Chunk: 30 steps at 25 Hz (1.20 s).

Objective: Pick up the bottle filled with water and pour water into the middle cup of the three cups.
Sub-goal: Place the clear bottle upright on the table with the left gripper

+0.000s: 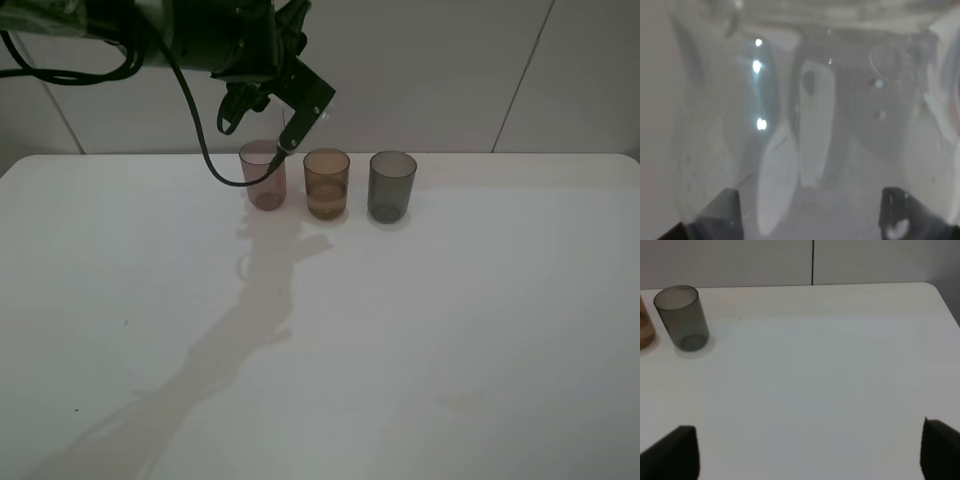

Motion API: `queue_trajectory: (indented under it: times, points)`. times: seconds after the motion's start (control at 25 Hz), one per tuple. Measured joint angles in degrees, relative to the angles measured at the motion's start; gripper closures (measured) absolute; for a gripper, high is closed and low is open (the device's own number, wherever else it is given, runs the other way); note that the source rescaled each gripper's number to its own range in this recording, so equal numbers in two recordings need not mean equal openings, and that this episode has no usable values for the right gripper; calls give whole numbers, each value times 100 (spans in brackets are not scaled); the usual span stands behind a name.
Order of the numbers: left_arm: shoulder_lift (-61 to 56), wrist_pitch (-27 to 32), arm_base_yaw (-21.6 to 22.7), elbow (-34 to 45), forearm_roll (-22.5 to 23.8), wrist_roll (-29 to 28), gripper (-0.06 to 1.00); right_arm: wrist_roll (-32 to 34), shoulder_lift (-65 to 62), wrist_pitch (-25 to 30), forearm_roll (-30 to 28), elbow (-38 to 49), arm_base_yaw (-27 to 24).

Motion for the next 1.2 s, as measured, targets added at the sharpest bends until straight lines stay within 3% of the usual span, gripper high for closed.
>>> queue_trajectory:
  times: [0.12,0.2,0.48,0.64,0.72,0.88,1.2]
  points:
    - [-141,71,-7,0,-456,-31,93,0,0,0,0,0,0]
    - [-283,162,-27,0,-1132,-132,93,0,0,0,0,0,0]
    - [-981,802,-177,-7,-4484,-1183,93,0,0,0,0,0,0]
    - [-1366,730,-215,160,-5910,-1589,93,0,0,0,0,0,0]
    - [-1641,299,-215,646,-6395,-1625,93,0,0,0,0,0,0]
    - [-2289,-1131,-215,2097,-7000,-1636,93,0,0,0,0,0,0]
    - [-2879,-4333,-215,4923,-7235,-1641,93,0,0,0,0,0,0]
